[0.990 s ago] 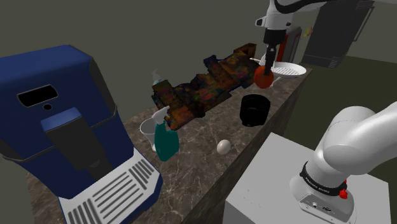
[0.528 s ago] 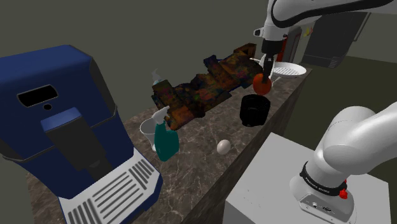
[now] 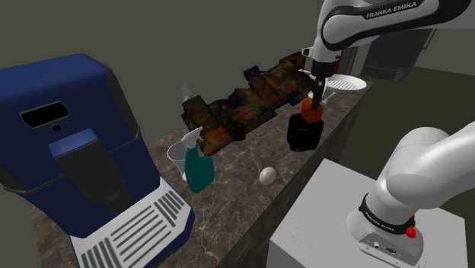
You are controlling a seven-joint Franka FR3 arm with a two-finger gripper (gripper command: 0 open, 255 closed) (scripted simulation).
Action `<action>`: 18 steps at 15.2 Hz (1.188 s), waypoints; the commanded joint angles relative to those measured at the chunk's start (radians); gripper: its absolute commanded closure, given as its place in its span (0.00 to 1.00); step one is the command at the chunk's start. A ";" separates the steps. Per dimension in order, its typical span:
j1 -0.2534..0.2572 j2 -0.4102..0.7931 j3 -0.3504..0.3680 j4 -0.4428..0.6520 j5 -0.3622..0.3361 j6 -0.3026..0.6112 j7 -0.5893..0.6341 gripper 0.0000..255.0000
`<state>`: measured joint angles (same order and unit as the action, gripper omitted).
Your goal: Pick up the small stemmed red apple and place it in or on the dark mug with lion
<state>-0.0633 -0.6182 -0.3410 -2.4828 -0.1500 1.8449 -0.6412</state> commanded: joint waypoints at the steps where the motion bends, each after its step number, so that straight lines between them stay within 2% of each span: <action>1: 0.000 0.005 -0.002 -0.006 -0.001 0.012 -0.001 1.00; 7: 0.000 0.005 -0.002 -0.006 -0.001 0.012 -0.001 1.00; 8: 0.000 0.005 -0.002 -0.006 -0.001 0.012 -0.001 0.00; 13: 0.000 0.005 -0.002 -0.006 -0.001 0.012 -0.001 0.00; 17: 0.006 0.001 0.012 0.118 0.012 -0.116 -0.004 0.00; 18: 0.006 0.001 0.012 0.118 0.012 -0.116 -0.004 0.00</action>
<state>-0.0592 -0.6170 -0.3318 -2.3801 -0.1409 1.7454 -0.6461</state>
